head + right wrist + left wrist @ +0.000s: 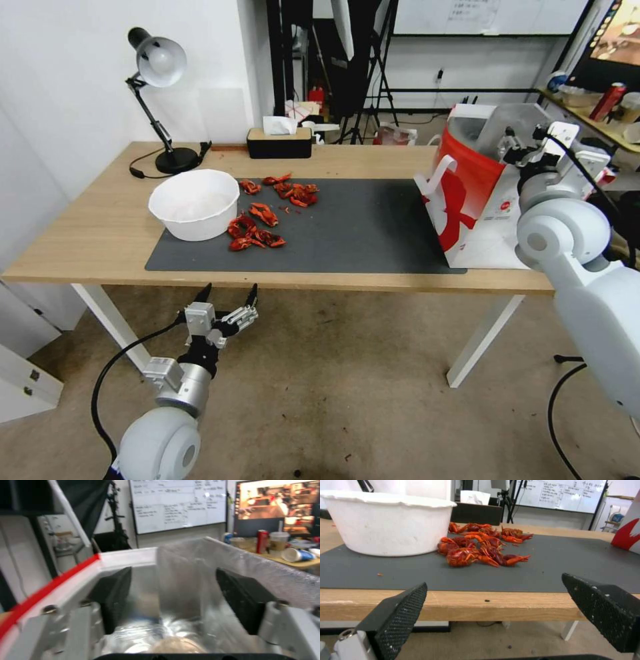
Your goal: Close the takeout container lid, then place the container into the takeout bag.
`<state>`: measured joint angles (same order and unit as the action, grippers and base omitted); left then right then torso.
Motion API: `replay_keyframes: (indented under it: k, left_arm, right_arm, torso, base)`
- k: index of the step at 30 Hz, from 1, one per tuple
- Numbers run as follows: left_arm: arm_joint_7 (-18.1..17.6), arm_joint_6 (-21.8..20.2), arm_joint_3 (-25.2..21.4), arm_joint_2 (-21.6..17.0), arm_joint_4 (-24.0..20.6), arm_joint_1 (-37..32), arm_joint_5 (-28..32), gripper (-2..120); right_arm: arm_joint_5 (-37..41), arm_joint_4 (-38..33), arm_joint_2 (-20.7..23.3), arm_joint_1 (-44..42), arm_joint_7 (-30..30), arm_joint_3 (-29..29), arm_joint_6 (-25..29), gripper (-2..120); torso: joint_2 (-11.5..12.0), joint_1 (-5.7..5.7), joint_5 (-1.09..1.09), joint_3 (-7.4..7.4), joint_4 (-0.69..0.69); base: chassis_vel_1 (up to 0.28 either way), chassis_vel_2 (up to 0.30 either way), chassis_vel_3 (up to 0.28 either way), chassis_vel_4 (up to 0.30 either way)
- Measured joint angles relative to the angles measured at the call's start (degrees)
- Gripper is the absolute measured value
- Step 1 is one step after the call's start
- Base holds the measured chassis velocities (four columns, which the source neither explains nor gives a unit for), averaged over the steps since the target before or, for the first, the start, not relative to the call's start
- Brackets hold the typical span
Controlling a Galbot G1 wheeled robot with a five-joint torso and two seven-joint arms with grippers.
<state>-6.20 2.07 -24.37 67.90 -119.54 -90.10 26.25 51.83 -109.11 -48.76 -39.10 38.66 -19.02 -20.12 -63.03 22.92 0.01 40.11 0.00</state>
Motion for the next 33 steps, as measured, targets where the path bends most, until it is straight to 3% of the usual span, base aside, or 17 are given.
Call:
replay_keyframes:
  k: [1,3,5,9,12,14,18,25,33]
  left_arm:
    - [0.0,0.0,-0.2,-0.1,0.0,0.0,0.1,100]
    - [0.0,0.0,-0.2,-0.1,0.0,0.0,0.1,100]
    - [0.1,0.0,-0.6,-0.2,0.0,-0.1,0.2,100]
    - [0.3,0.4,-1.0,-0.1,-0.2,-0.4,0.1,100]
    - [0.4,0.9,-1.2,0.0,-0.2,-0.5,0.1,100]
    - [0.8,2.5,-1.5,0.1,0.1,-0.5,0.0,100]
    - [1.0,3.7,-2.1,0.1,0.7,-0.8,-1.0,100]
    - [1.0,4.9,-3.4,1.1,0.6,-2.6,-2.4,100]
    - [1.0,6.0,-3.5,2.0,0.3,-4.2,-3.4,100]
  right_arm:
    - [0.1,-0.4,0.1,0.0,-1.7,-0.1,1.3,78]
    - [0.1,-0.6,0.1,0.0,-2.3,-0.1,1.8,78]
    - [1.2,-1.8,0.4,-0.4,-6.7,-0.2,5.2,91]
    - [1.6,-3.6,1.0,-2.0,-13.6,-0.1,10.1,100]
    - [0.8,-4.5,1.6,-3.7,-18.2,0.1,12.3,100]
    - [0.7,-6.8,3.3,-8.6,-27.1,-0.3,16.6,100]
    - [-1.1,-9.7,4.9,-15.2,-33.1,-2.6,19.3,100]
    - [-7.2,-13.2,5.0,-27.8,-37.1,-8.1,22.1,100]
    - [-14.9,-14.1,-0.7,-43.3,-40.0,-13.5,26.6,100]
  torso:
    - [0.0,0.0,0.0,0.0,0.0]
    - [0.0,0.0,-0.01,0.0,0.0]
    - [0.0,0.0,-0.01,0.0,0.0]
    - [0.0,0.0,-0.02,0.0,0.01]
    - [0.0,0.0,-0.01,0.0,0.01]
    - [0.0,0.0,0.0,0.0,0.01]
    - [0.0,0.0,-0.01,-0.01,-0.02]
    - [0.0,0.0,-0.03,-0.01,0.02]
    - [0.0,-0.01,0.0,-0.01,-0.01]
  base:
    - [0.0,0.0,0.0,0.0]
    - [0.0,0.0,0.0,0.0]
    - [0.0,0.0,0.0,0.0]
    - [0.0,0.0,0.0,0.0]
    - [0.0,0.0,0.0,0.0]
    - [0.0,0.0,0.0,0.0]
    - [0.0,0.0,0.0,0.0]
    - [0.0,0.0,0.0,0.0]
    - [0.0,0.0,0.0,0.0]
